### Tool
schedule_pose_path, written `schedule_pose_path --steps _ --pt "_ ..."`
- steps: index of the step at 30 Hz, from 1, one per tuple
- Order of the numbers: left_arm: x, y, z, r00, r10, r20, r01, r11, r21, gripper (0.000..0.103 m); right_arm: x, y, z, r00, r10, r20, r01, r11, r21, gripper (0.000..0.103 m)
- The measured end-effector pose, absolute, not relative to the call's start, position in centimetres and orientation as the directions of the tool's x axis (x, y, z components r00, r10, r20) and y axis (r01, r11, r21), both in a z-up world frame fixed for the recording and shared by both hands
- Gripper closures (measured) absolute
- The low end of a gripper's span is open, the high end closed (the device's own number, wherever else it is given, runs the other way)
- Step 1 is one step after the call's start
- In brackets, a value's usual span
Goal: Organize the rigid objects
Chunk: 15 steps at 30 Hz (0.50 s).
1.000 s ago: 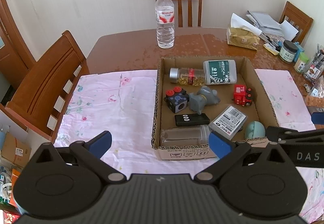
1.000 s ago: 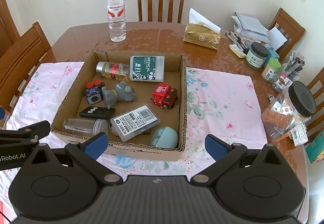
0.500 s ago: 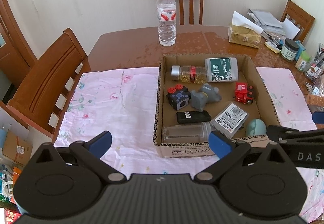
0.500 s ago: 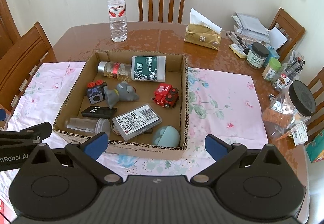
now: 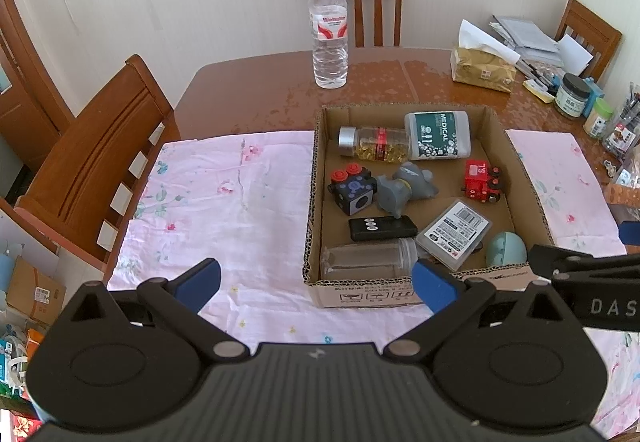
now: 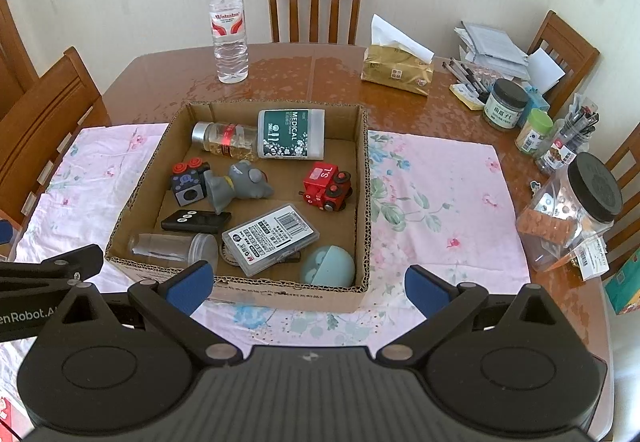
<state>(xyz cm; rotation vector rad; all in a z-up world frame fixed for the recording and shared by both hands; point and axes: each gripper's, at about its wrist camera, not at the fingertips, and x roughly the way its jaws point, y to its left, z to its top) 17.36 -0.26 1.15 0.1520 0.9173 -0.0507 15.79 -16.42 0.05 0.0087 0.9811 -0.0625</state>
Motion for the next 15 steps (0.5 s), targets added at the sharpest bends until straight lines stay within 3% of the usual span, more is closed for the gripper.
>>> schedule_pose_path --steps 15 --pt "17.89 -0.28 1.29 0.606 0.027 -0.795 0.106 0.988 0.114 0.002 16.27 -16.79 -0.13 0.551 -0.05 -0.833 0.064 0.998 -0.017 0.0"
